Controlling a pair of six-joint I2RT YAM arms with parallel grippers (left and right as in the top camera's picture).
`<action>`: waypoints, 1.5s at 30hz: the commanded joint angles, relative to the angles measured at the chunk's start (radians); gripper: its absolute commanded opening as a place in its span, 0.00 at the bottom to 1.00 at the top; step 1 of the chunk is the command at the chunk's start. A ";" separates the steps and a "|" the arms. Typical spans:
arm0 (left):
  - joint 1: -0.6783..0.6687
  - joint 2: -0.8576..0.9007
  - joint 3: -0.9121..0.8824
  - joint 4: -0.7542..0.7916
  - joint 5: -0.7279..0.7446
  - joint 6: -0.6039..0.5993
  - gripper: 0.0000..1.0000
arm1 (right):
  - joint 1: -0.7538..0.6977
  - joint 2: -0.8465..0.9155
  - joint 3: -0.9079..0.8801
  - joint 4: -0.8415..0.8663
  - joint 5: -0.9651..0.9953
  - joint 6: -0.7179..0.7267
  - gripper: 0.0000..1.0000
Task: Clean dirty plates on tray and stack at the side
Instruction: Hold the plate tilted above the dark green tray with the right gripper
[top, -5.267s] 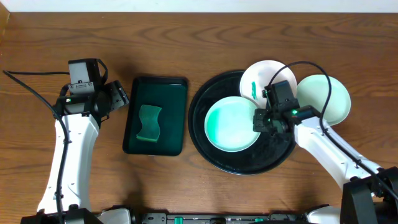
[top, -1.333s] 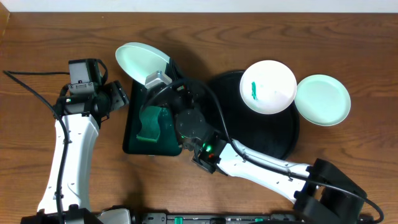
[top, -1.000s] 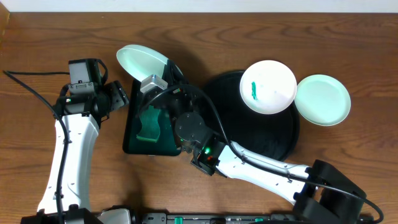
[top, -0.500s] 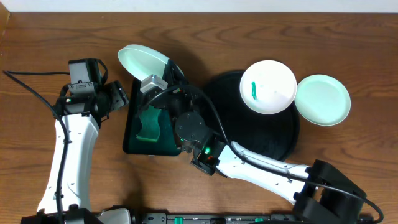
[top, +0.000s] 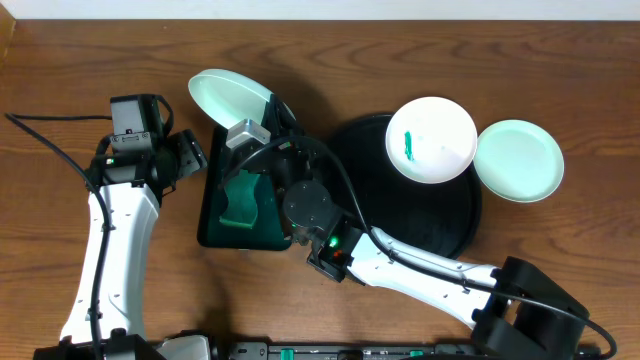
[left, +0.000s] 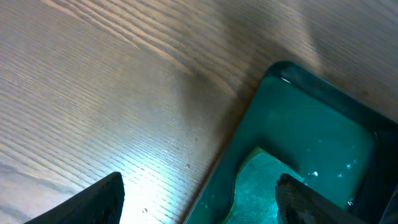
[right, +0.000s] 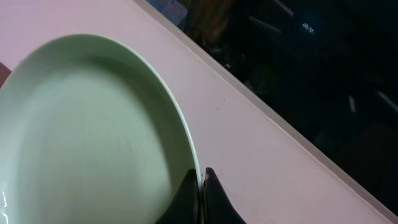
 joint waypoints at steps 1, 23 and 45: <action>0.002 0.004 0.005 -0.001 -0.013 -0.006 0.79 | 0.008 -0.004 0.016 0.010 0.006 0.000 0.01; 0.002 0.004 0.005 -0.001 -0.013 -0.005 0.78 | 0.008 -0.004 0.016 -0.002 0.009 0.000 0.01; 0.002 0.004 0.005 0.000 -0.013 -0.005 0.78 | 0.008 -0.004 0.016 -0.026 0.009 0.004 0.01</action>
